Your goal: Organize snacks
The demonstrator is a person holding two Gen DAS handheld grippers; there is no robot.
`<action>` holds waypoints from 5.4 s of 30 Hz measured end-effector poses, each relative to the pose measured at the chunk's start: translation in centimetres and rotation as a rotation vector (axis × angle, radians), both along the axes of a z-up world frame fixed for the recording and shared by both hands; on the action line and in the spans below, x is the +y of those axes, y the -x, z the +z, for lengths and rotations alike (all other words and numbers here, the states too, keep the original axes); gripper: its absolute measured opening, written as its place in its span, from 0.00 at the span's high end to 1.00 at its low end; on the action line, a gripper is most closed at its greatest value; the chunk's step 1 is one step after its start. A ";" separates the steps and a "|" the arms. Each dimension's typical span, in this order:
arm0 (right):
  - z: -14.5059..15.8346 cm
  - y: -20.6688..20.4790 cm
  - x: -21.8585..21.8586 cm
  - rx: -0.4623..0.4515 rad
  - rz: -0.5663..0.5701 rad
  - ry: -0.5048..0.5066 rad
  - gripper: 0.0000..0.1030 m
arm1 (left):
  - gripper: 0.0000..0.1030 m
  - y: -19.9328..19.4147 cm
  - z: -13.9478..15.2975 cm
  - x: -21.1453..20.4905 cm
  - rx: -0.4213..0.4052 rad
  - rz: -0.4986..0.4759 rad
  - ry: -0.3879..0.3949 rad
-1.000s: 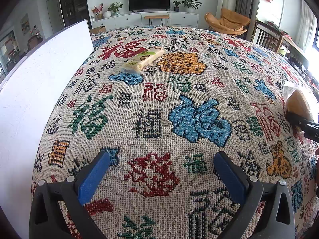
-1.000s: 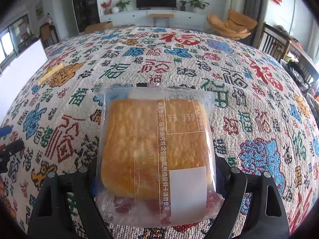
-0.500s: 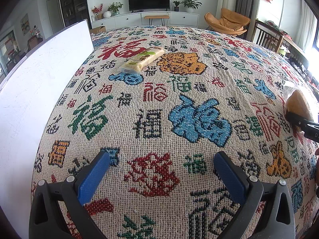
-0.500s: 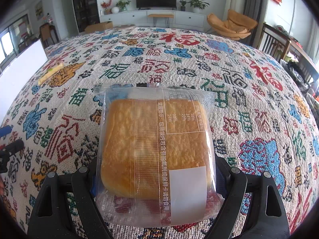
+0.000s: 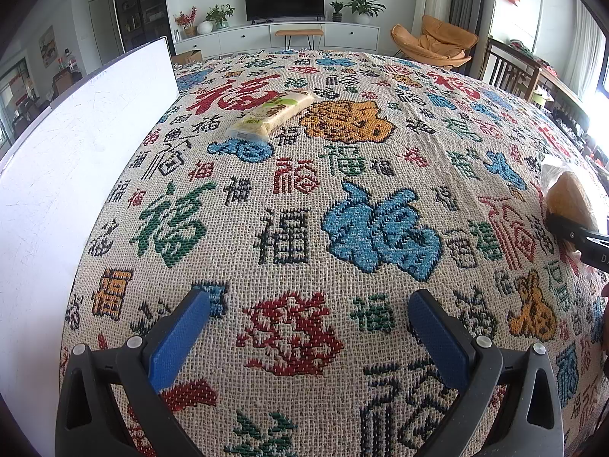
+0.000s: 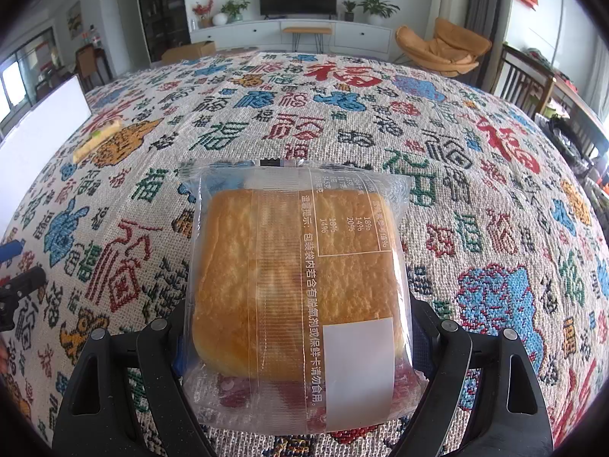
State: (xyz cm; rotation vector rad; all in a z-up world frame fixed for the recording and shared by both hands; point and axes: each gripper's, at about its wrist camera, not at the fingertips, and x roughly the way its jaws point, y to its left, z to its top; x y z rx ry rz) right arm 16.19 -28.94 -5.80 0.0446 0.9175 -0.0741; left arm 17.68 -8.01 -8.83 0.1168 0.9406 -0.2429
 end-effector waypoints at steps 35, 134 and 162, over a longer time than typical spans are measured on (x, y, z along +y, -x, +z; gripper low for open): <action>0.0 0.0 0.0 0.000 0.000 0.000 0.16 | 0.00 0.0 0.0 0.0 0.000 0.000 -0.001; 17.5 -5.6 43.8 -0.044 0.786 -0.208 0.24 | 0.00 7.2 15.6 33.0 -0.238 0.714 -0.148; 17.1 -2.1 46.1 -0.037 0.872 0.004 0.24 | 0.00 9.2 15.2 32.8 -0.142 0.725 -0.075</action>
